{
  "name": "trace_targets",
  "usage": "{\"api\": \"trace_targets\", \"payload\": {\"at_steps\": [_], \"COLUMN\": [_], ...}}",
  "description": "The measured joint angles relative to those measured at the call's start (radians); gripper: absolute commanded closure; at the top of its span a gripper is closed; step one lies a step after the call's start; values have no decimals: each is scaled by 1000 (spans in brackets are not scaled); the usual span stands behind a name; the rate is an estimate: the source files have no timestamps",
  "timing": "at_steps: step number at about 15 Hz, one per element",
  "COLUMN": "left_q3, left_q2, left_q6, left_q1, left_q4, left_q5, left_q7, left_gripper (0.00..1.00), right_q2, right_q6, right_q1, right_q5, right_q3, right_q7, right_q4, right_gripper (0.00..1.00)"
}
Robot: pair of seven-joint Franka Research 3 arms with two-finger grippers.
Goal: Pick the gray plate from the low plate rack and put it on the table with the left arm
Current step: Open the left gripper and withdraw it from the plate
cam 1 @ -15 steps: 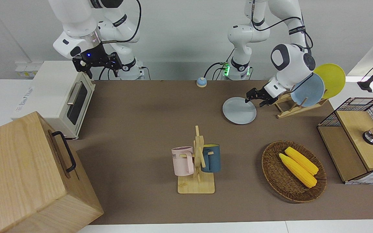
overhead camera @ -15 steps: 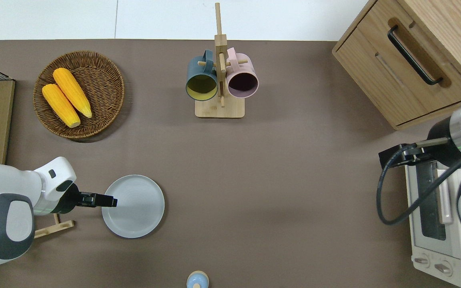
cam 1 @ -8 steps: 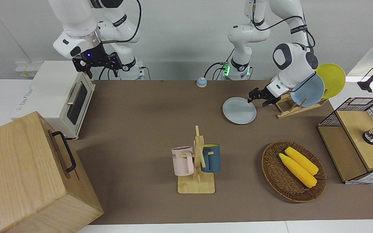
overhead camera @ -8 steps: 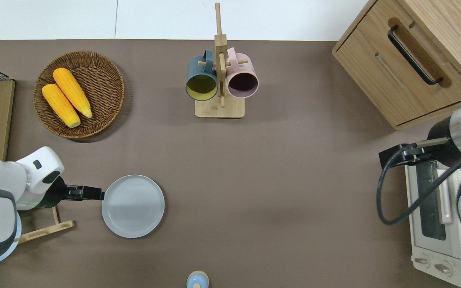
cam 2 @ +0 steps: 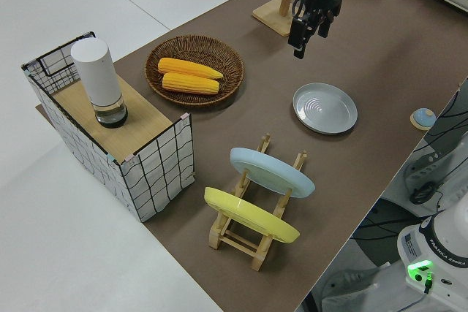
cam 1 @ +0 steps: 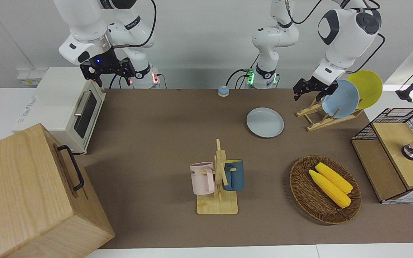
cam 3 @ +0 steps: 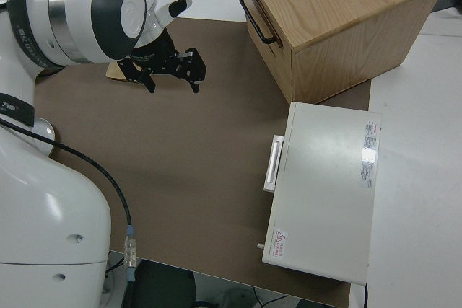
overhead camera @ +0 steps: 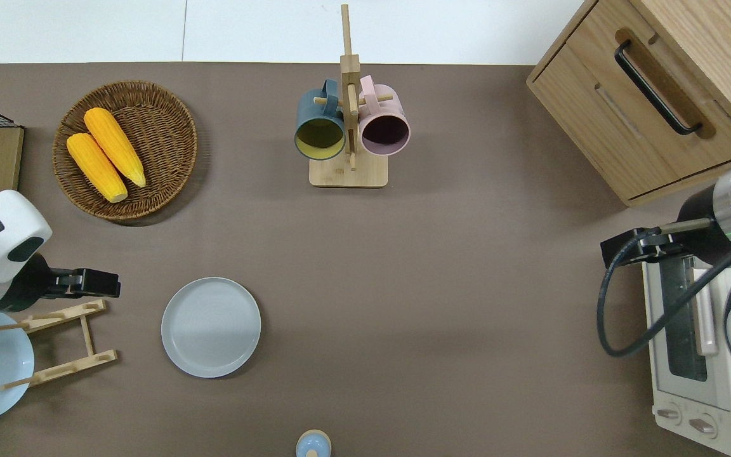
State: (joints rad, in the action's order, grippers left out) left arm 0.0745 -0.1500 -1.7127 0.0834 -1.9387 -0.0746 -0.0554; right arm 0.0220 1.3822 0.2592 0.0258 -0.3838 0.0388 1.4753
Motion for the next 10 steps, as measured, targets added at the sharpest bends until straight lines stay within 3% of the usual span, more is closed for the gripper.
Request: {"api": "trace_targets", "payload": {"at_steps": [10], "left_q3": [19], "left_q2": [2], "left_q6": [66], "left_q1": [0], "left_q4": [146], "left_q5": [17], "left_q7": [28], "left_gripper": [9], "right_q2": [0], "right_q6": [0], "right_q1": [0], "right_q5": [0], "right_q3": [0], "right_q7": [0], "right_q4": [0], "right_gripper": [17]}}
